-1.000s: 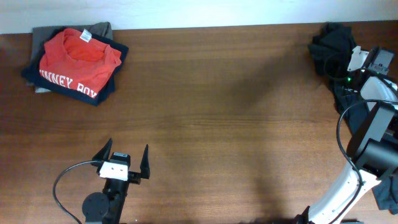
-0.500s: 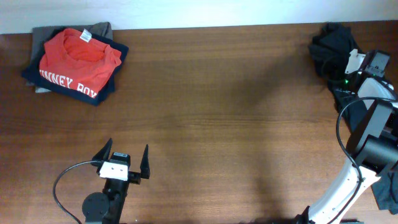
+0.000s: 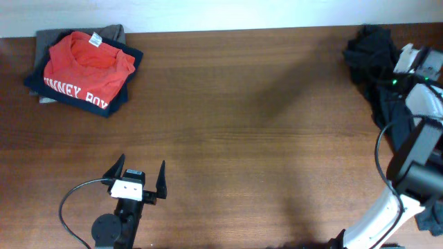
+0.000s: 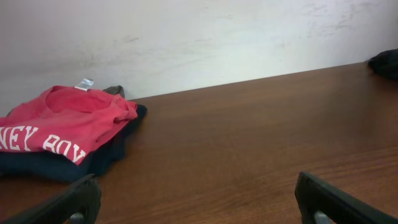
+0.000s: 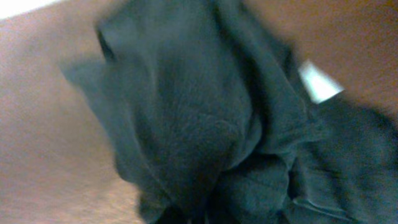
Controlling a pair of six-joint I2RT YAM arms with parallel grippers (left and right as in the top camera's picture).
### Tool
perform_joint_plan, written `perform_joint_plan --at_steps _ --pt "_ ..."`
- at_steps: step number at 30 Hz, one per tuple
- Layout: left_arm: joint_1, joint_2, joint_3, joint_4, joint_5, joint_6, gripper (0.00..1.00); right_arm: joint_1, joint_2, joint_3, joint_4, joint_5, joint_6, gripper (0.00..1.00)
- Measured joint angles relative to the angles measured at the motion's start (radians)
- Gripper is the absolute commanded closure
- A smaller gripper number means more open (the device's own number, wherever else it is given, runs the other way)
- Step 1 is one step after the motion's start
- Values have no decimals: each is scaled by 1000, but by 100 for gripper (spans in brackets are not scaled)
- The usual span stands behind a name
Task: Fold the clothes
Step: 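Drag the dark garment leftward and lay it across the table center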
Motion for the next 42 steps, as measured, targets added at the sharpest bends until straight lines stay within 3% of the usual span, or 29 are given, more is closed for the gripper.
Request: perform_joint_plan --at_steps 9,18,31,42 --pt "0 0 0 0 0 0 1 38 -221 1 -32 -18 42 96" --pt "0 0 0 0 0 0 1 238 -312 1 -110 -23 94 96" --pt "0 0 0 0 0 0 1 650 -314 1 -194 -27 124 96" --pt "0 0 0 0 0 0 1 895 -197 1 -270 -44 125 96"
